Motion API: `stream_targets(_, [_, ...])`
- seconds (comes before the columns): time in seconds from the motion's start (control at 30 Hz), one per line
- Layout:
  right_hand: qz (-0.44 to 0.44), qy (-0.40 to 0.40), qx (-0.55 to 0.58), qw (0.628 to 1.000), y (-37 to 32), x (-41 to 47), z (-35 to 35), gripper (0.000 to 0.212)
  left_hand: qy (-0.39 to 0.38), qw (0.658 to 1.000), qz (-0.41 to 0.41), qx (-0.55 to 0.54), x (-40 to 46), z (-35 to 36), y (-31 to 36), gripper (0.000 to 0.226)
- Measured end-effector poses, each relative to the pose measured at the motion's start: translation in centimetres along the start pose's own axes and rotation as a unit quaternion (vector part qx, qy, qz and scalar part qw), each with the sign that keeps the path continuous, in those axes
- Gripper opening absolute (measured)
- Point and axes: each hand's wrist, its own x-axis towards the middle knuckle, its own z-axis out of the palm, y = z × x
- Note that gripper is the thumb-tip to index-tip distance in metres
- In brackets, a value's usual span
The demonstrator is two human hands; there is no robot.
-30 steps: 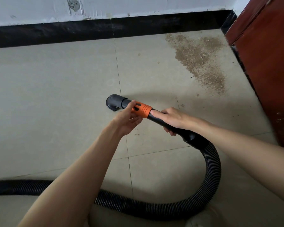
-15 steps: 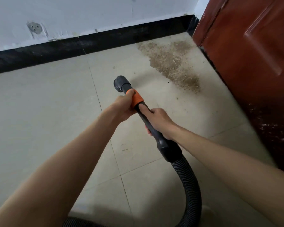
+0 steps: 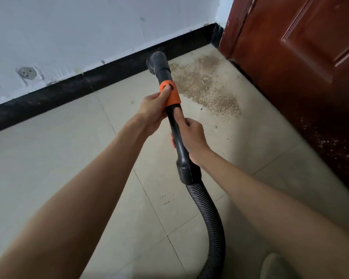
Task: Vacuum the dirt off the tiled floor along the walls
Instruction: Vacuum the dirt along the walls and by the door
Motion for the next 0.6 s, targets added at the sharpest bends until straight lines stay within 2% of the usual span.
stream_targets(0.17, [-0.002, 0.047, 0.134, 0.99, -2.8, 1.5, 3.1, 0.05, -0.011, 0.996, 0.068, 0.056, -0.5, -1.0, 2.2, 0.036])
stream_targets(0.27, [0.008, 0.082, 0.177, 0.981, -3.7, 2.6, 4.7, 0.052, -0.013, 0.993, 0.083, 0.085, -0.9, -2.7, 2.0, 0.036])
stream_targets(0.37, [0.047, 0.088, 0.208, 0.973, -3.0, 2.8, 5.4, 0.055, -0.003, 0.994, 0.061, 0.088, -1.4, -5.3, -0.1, 0.026])
stream_targets(0.47, [0.088, 0.104, 0.244, 0.96, -1.5, 2.4, 5.6, 0.056, -0.005, 0.992, 0.021, 0.127, -2.9, -8.2, -3.4, 0.03])
stream_targets(0.6, [0.122, 0.137, 0.314, 0.931, 0.0, 1.8, 5.4, 0.05, -0.091, 0.977, 0.003, 0.194, -5.4, -9.5, -6.8, 0.027])
